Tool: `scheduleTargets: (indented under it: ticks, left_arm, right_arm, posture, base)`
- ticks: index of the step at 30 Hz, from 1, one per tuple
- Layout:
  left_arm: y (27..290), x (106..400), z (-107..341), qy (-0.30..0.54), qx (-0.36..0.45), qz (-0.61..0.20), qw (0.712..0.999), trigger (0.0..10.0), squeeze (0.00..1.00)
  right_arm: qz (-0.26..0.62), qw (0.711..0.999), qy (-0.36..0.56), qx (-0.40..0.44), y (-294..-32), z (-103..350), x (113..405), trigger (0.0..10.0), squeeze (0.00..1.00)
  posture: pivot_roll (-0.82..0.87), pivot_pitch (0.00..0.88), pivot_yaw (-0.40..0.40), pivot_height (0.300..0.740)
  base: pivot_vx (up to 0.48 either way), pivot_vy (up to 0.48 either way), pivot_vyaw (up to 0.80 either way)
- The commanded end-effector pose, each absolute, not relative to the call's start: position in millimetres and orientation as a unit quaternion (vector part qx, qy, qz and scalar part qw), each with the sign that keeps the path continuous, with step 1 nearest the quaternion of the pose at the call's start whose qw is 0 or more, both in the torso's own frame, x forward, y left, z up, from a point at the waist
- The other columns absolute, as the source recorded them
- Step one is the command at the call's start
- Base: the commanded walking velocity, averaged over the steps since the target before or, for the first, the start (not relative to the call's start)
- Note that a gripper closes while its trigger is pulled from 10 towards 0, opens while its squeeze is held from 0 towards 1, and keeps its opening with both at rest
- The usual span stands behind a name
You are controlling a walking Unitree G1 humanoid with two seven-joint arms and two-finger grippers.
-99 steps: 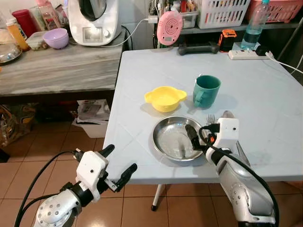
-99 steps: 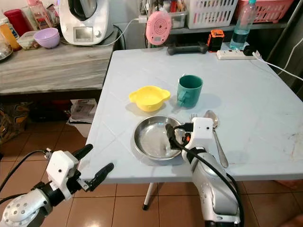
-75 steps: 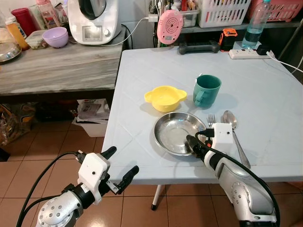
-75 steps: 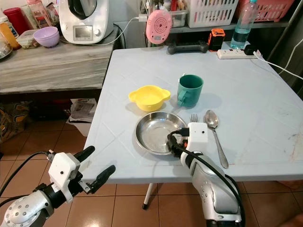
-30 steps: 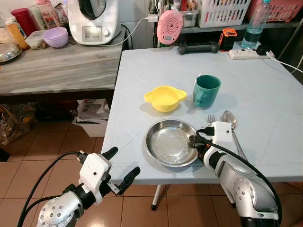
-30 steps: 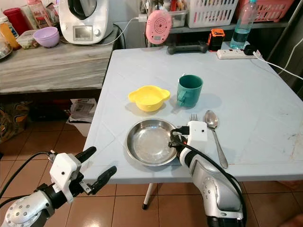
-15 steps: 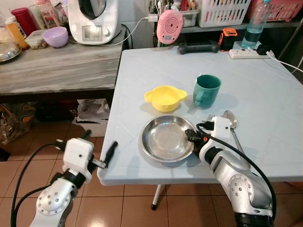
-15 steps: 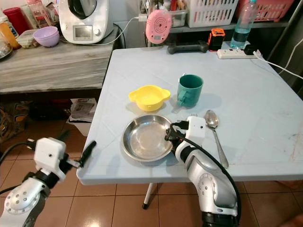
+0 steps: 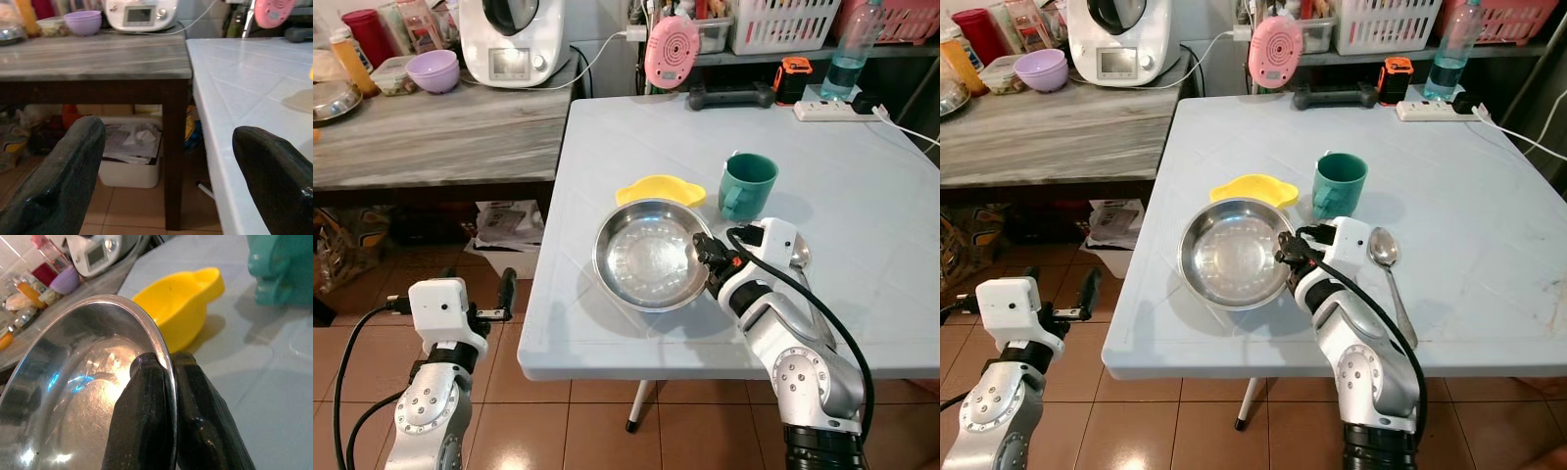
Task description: Setting the table
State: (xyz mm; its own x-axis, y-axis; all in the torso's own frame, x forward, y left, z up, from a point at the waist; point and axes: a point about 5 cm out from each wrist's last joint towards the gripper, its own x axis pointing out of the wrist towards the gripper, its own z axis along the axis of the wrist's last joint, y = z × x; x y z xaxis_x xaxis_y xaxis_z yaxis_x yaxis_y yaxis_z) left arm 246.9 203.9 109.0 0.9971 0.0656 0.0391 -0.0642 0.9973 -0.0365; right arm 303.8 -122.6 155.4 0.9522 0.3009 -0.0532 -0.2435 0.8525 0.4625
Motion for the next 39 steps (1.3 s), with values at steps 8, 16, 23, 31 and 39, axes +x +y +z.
scheduleTargets:
  ticks: [8, 16, 23, 31, 39]
  left_arm:
    - [209.9, 251.1, 106.6, -0.013, -0.035, 0.064, 0.997, 10.0, 0.0]
    - [210.9, 251.4, 106.7, -0.012, -0.036, 0.064, 0.997, 10.0, 0.0]
    - [211.2, 251.9, 107.7, -0.013, -0.037, 0.056, 0.998, 10.0, 0.0]
    - [210.3, 252.4, 107.8, -0.012, -0.037, 0.051, 0.998, 10.0, 0.0]
    - [209.1, 252.4, 107.0, -0.009, -0.036, 0.045, 0.998, 10.0, 0.0]
  right_arm:
    - [0.135, 0.968, 0.013, 0.212, -124.9, 168.1, 306.4, 10.0, 0.0]
    - [0.128, 0.97, 0.012, 0.208, -126.0, 164.8, 304.8, 10.0, 0.0]
    - [0.126, 0.971, 0.012, 0.203, -125.2, 162.8, 303.1, 10.0, 0.0]
    - [0.124, 0.972, 0.011, 0.2, -126.7, 161.8, 302.8, 10.0, 0.0]
    - [0.124, 0.973, 0.011, 0.197, -125.9, 160.7, 302.4, 10.0, 0.0]
  posture:
    - [-0.16, 0.055, 0.067, 0.74]
    - [-0.15, 0.057, 0.072, 0.74]
    - [-0.16, 0.062, 0.078, 0.74]
    - [-0.16, 0.064, 0.078, 0.74]
    - [-0.16, 0.064, 0.082, 0.74]
  base:
    - [0.0, 0.0, 0.0]
    - [0.0, 0.0, 0.0]
    - [0.0, 0.107, 0.0]
    - [0.0, 0.341, 0.0]
    - [0.0, 0.452, 0.0]
